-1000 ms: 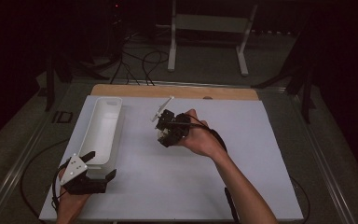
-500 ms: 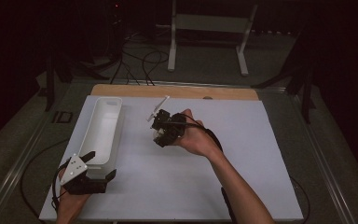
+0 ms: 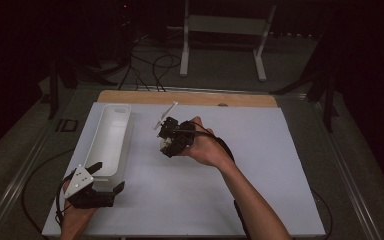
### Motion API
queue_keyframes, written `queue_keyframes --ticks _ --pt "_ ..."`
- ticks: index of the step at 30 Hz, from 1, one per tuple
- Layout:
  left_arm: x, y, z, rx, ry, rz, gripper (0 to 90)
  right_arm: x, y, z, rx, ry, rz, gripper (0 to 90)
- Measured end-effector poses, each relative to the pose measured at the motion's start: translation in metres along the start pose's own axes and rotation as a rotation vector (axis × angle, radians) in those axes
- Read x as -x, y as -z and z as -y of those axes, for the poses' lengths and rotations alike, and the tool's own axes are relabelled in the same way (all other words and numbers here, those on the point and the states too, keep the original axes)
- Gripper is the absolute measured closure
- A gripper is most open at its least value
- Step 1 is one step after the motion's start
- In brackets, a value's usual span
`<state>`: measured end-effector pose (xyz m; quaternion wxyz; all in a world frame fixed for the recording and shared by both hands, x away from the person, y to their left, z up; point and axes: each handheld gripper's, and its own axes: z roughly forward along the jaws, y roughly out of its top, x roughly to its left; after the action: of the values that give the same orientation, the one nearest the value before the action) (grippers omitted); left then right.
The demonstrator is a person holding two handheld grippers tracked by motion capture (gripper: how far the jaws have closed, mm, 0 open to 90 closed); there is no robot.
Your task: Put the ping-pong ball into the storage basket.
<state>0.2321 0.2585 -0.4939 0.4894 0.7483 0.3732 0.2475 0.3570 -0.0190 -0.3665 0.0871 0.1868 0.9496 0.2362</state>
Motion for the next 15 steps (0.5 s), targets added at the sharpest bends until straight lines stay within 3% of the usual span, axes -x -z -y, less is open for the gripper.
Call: queue_keyframes --ticks 15 --pt "0.0 0.0 0.0 0.002 0.001 0.0 0.1 -0.006 -0.004 -0.012 0.021 0.01 -0.012 50.4"
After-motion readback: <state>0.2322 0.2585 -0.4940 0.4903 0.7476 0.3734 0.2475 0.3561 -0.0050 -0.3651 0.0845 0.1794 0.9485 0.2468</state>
